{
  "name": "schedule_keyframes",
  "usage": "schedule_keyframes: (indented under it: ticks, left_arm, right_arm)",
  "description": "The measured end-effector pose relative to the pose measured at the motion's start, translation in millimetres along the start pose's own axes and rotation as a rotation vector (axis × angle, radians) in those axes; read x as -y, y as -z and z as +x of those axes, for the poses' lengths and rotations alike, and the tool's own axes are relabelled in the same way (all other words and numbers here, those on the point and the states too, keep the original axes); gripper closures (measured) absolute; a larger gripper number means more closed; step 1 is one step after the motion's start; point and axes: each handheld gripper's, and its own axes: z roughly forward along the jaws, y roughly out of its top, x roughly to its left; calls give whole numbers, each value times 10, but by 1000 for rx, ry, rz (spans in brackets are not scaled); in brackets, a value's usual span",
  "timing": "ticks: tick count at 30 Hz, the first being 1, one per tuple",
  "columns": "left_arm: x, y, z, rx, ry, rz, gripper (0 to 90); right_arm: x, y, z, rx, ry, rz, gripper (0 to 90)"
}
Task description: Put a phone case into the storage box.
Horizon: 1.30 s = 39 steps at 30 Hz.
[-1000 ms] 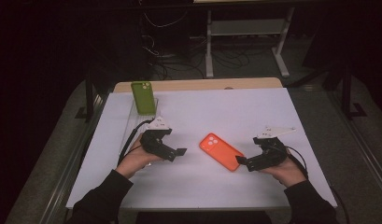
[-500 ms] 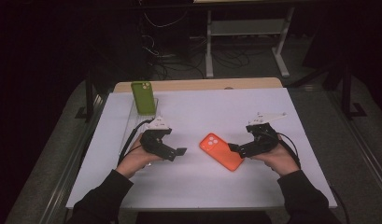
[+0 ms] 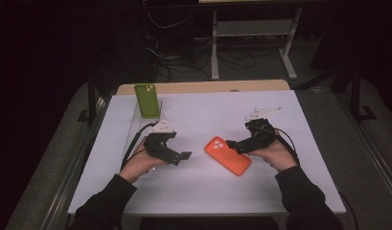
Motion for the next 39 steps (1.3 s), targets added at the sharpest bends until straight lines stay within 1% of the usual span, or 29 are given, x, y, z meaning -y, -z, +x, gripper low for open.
schedule_keyframes:
  ticks: [1, 2, 3, 4, 6, 7, 8, 10, 11, 13, 14, 16, 18, 19, 24, 27, 28, 30, 32, 33, 36, 39]
  left_arm:
    - [0, 0, 0, 0, -1, 1, 0]
    - [-2, 0, -3, 0, 2, 2, 0]
    - [-2, 0, -4, 0, 1, 3, 0]
    - [-2, 0, -4, 0, 0, 5, 0]
    - [-1, 0, -5, 0, 0, 6, 0]
    - [0, -1, -5, 1, -3, 6, 0]
    - [-2, 3, 2, 1, -16, 13, 0]
    - [-2, 2, 3, 1, -17, 14, 0]
    - [-2, 1, 3, 2, -15, 14, 0]
    - [-1, 3, 1, 2, -9, 13, 0]
    - [-3, 4, 1, 2, -8, 15, 0]
    - [-2, 4, 1, 2, -8, 15, 0]
    - [-2, 5, 1, 1, -6, 12, 0]
    - [-1, 5, 1, 2, -4, 11, 0]
    - [-1, 6, 6, 2, -9, 14, 0]
    - [0, 6, 7, 4, -8, 11, 0]
    - [0, 5, 6, 3, -7, 10, 0]
    - [-2, 7, 5, 2, -9, 16, 0]
    - [-1, 4, 1, 2, -4, 13, 0]
    - [-1, 5, 1, 2, -5, 12, 0]
    - [0, 6, 7, 4, -10, 13, 0]
    - [-1, 5, 2, 3, -6, 12, 0]
  right_arm:
    - [-4, -12, 2, -2, 9, 1, 0]
    - [-7, -17, 15, -4, 6, 6, 0]
    - [-7, -28, 16, -2, 16, 4, 0]
    - [-6, -34, 25, -1, 12, 7, 0]
    - [-1, -56, 22, -2, 21, 18, 0]
    - [1, -61, 28, -1, 13, 28, 0]
    - [5, -72, 28, -3, 11, 40, 0]
    - [18, -98, 37, 10, 15, 63, 0]
    - [23, -106, 38, 15, 20, 81, 0]
    - [34, -126, 40, 22, 30, 100, 0]
    - [40, -135, 49, 28, 19, 118, 0]
    - [55, -158, 52, 33, 29, 139, 0]
    - [70, -179, 62, 31, 23, 161, 0]
    - [80, -194, 66, 33, 28, 170, 0]
    - [119, -265, 96, 35, 25, 214, 0]
    - [137, -287, 99, 38, 34, 223, 0]
    - [142, -291, 104, 40, 30, 232, 0]
    - [159, -308, 107, 46, 43, 241, 0]
    - [175, -326, 121, 44, 33, 259, 0]
    - [186, -338, 120, 44, 44, 266, 0]
    - [210, -371, 131, 50, 58, 292, 0]
    - [233, -399, 134, 48, 50, 308, 0]
